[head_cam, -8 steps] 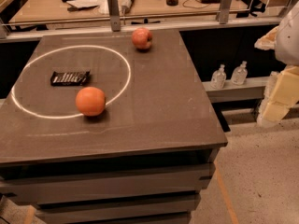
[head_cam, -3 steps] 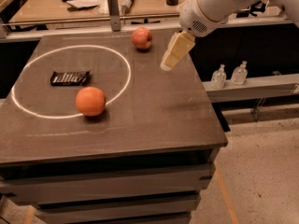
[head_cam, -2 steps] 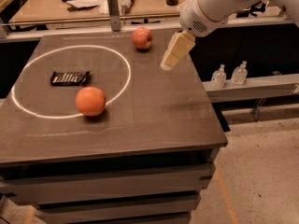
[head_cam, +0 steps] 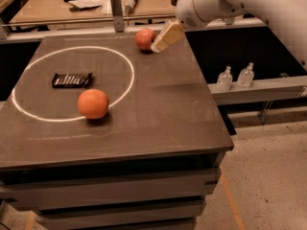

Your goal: Pick apple

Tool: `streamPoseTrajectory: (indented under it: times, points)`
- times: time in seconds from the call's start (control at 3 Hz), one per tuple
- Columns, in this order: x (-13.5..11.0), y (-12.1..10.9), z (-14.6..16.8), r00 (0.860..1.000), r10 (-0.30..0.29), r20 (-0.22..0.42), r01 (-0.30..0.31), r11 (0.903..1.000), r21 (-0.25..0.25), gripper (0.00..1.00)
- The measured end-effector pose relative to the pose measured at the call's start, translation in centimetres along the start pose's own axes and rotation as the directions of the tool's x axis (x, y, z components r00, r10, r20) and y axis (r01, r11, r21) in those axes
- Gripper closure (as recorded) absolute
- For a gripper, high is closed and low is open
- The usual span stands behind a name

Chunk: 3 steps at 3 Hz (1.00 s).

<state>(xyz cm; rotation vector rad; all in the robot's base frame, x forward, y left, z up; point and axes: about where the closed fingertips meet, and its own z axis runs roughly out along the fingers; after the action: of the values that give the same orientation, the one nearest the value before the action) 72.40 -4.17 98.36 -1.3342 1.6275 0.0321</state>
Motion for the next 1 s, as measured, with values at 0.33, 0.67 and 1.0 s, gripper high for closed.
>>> streamPoseTrajectory:
  times: [0.33,0.67,1.0]
  points:
    - [0.5,-4.0,4.7,0.988,0.11,0.104,-0.117,0.9906,0.07,0.0]
    - [2.7,-5.3,7.4,0.967,0.239,0.083,-0.244,0.9686,0.05,0.0]
    - [4.9,-4.6,11.4,0.94,0.336,0.054,-0.335,0.9418,-0.021,0.0]
